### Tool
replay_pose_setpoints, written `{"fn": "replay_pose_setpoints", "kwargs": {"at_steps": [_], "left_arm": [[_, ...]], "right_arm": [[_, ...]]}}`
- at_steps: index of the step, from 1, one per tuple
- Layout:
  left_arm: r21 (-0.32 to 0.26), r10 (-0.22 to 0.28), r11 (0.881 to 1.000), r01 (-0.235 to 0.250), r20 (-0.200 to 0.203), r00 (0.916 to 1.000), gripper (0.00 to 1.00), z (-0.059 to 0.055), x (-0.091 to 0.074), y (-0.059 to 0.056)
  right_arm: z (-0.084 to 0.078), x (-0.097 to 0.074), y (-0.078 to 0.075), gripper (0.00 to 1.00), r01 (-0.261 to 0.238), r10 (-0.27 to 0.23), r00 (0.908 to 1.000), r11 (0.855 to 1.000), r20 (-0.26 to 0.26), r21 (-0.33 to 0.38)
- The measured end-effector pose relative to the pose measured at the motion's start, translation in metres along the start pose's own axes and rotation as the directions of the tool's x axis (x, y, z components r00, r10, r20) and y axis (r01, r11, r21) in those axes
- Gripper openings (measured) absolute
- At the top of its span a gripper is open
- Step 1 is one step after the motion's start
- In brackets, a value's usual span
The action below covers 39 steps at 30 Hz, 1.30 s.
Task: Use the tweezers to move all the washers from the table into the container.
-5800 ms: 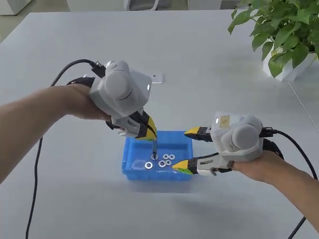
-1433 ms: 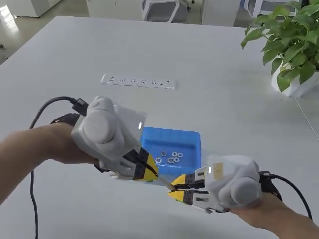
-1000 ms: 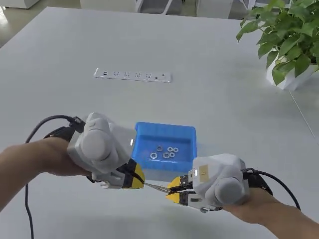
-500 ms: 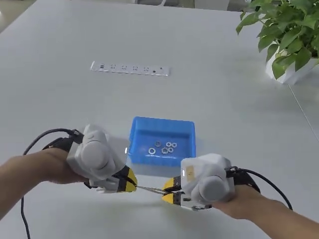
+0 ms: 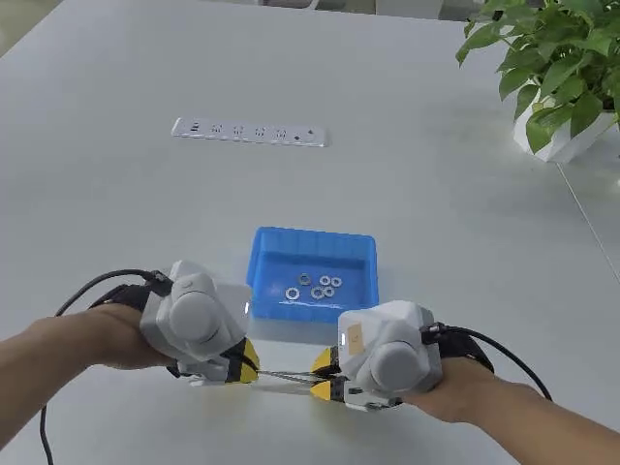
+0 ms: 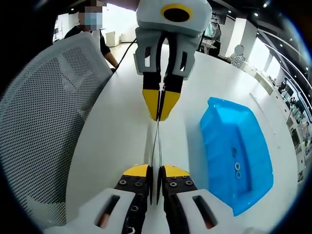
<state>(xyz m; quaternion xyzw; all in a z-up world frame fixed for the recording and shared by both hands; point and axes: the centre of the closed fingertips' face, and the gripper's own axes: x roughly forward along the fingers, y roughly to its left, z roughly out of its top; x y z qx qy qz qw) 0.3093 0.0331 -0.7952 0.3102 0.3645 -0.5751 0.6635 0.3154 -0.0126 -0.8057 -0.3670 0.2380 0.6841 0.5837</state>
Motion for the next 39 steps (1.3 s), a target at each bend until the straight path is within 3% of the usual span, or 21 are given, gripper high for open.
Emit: {"fn": "replay_pose_setpoints", "kwargs": {"at_steps": [11,21,27,31,33,35,36,37,39], "left_arm": [[-0.014,-0.003,1.000,0.003,-0.034,0.9994,0.05,-0.009,0.007,0.004],[-0.023,0.000,1.000,0.000,-0.023,0.9997,0.05,-0.008,0.008,0.004],[-0.033,-0.014,0.999,0.014,-0.018,0.9997,0.10,-0.007,0.008,0.000],[-0.044,0.008,0.999,-0.009,-0.019,0.9998,0.15,-0.010,0.006,0.001],[-0.049,0.040,0.998,-0.041,-0.010,0.9991,0.17,-0.012,0.002,0.004],[-0.107,0.078,0.991,-0.075,0.026,0.9966,0.23,-0.008,-0.004,0.009],[-0.113,0.089,0.990,-0.085,0.032,0.9955,0.26,-0.007,-0.007,0.010],[-0.117,0.104,0.988,-0.099,0.040,0.9938,0.29,-0.007,-0.012,0.012],[-0.139,0.122,0.984,-0.114,0.057,0.9908,0.32,-0.005,-0.019,0.012]], "right_arm": [[-0.002,0.000,-0.003,0.12,0.004,-0.004,1.0000,1.000,-0.005,0.028],[-0.006,-0.004,-0.004,0.14,0.019,-0.019,0.9998,0.999,-0.005,0.048],[-0.007,-0.004,-0.006,0.17,0.028,-0.028,0.9996,0.999,-0.006,0.029],[-0.005,-0.008,-0.005,0.21,0.041,-0.040,0.9991,0.999,-0.010,0.023],[-0.005,-0.012,-0.007,0.23,0.060,-0.060,0.9982,0.998,-0.003,0.031],[0.000,-0.021,-0.014,0.26,0.108,-0.111,0.9932,0.990,0.034,0.090],[0.004,-0.028,-0.016,0.29,0.122,-0.129,0.9899,0.987,0.060,0.107],[0.002,-0.032,-0.016,0.32,0.129,-0.136,0.9892,0.985,0.054,0.114],[0.000,-0.045,-0.023,0.35,0.176,-0.188,0.9798,0.972,0.067,0.153]]}}
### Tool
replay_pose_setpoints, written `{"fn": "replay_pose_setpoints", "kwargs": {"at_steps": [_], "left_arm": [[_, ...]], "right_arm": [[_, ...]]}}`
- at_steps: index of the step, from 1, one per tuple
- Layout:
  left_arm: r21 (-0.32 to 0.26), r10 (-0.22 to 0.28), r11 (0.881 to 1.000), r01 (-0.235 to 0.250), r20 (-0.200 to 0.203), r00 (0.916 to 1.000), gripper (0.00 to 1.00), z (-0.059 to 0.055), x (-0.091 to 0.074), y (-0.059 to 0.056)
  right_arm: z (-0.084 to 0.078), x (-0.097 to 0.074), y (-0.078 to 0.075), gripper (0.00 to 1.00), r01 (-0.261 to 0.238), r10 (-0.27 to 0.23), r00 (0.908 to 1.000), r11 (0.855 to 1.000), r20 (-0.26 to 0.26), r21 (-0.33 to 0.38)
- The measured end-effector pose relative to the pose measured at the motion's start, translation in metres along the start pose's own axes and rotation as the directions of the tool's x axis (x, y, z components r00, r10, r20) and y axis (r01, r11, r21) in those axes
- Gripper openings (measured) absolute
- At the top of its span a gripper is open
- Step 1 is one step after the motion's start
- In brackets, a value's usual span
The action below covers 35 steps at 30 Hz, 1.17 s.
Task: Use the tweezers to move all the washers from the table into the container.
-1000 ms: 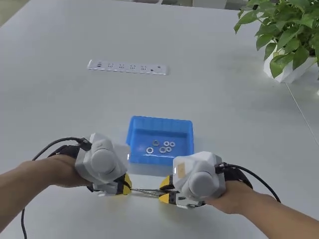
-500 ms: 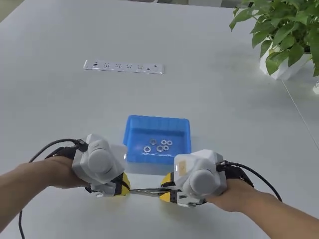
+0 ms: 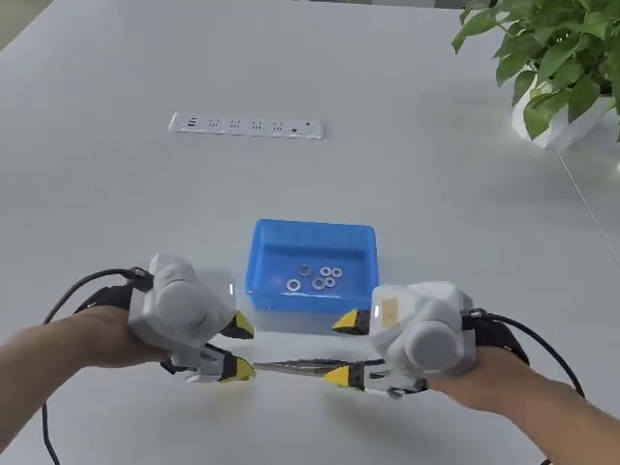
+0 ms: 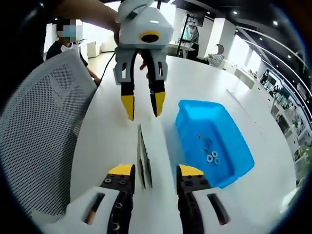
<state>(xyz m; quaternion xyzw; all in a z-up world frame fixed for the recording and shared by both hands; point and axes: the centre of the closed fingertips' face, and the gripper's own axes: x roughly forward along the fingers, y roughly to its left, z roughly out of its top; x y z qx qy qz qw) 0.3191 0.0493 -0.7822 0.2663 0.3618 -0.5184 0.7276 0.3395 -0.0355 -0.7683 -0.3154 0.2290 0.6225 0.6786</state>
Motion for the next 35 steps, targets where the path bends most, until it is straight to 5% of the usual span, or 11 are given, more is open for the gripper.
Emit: {"fn": "replay_pose_setpoints", "kwargs": {"at_steps": [6,13,16,22,35], "left_arm": [[-0.139,0.059,0.989,-0.042,0.118,0.9912,0.48,0.013,-0.026,0.002],[-0.153,0.087,0.986,-0.060,0.180,0.9797,0.71,0.026,-0.046,0.000],[-0.169,0.105,0.983,-0.065,0.238,0.9654,0.79,0.038,-0.053,0.002],[-0.160,0.120,0.984,-0.080,0.256,0.9592,0.98,0.042,-0.054,0.006],[-0.144,0.130,0.985,-0.096,0.252,0.9590,0.99,0.041,-0.057,0.011]], "right_arm": [[-0.004,-0.036,-0.024,0.51,0.138,-0.146,0.9881,0.981,0.048,0.134],[-0.017,-0.068,-0.036,0.77,0.195,-0.219,0.9729,0.950,0.074,0.245],[-0.024,-0.079,-0.038,0.85,0.208,-0.243,0.9658,0.935,0.091,0.287],[-0.031,-0.087,-0.033,1.00,0.201,-0.249,0.9621,0.923,0.111,0.329],[-0.031,-0.089,-0.030,1.00,0.204,-0.248,0.9628,0.927,0.107,0.313]]}}
